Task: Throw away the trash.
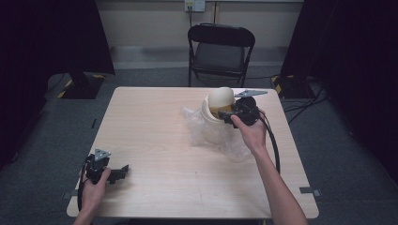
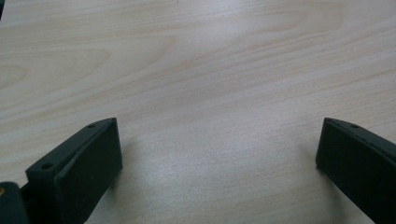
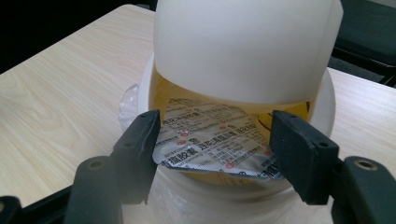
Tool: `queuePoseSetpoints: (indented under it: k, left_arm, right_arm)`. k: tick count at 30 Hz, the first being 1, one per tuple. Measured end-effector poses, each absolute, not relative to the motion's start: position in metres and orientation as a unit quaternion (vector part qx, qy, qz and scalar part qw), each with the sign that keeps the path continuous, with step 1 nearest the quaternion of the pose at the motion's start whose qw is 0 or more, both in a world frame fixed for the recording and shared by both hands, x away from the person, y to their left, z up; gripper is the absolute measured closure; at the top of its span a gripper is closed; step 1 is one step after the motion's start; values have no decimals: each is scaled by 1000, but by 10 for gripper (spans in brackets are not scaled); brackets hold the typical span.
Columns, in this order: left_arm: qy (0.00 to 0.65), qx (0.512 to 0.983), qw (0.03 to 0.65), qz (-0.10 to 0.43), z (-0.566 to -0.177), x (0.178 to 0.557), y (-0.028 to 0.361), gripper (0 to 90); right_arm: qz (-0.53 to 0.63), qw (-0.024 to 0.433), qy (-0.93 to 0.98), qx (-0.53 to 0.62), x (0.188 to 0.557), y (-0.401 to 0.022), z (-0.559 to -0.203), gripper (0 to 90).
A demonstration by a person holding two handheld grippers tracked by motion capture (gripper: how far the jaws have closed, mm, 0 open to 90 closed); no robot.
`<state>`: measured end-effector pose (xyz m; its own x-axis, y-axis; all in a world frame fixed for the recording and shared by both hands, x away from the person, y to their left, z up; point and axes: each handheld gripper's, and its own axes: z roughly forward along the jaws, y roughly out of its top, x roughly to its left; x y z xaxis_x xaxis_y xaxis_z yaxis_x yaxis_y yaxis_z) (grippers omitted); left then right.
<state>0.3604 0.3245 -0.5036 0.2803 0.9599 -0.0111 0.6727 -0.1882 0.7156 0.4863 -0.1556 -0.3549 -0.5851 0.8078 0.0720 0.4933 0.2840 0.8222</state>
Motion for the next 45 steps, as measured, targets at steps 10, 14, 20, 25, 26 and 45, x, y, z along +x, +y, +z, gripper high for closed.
queuePoseSetpoints:
  k: [10, 14, 20, 25, 26, 45]
  left_arm:
    - [555, 736, 313, 230, -503, 360, 324, 0]
    - [555, 736, 313, 229, -504, 360, 324, 0]
    - [555, 736, 313, 230, -503, 360, 324, 0]
    - [555, 736, 313, 230, -503, 360, 324, 0]
    - [555, 736, 313, 230, -503, 360, 324, 0]
    - [554, 737, 312, 229, -503, 360, 324, 0]
  right_arm:
    - [434, 173, 777, 422, 486, -157, -356, 311]
    - [437, 174, 775, 422, 484, -158, -355, 302]
    - [448, 176, 768, 423, 480, -164, -353, 260]
    - [444, 186, 766, 426, 479, -167, -354, 193]
    - [444, 186, 767, 424, 478, -167, -356, 168]
    - [446, 198, 755, 437, 460, -190, -365, 140]
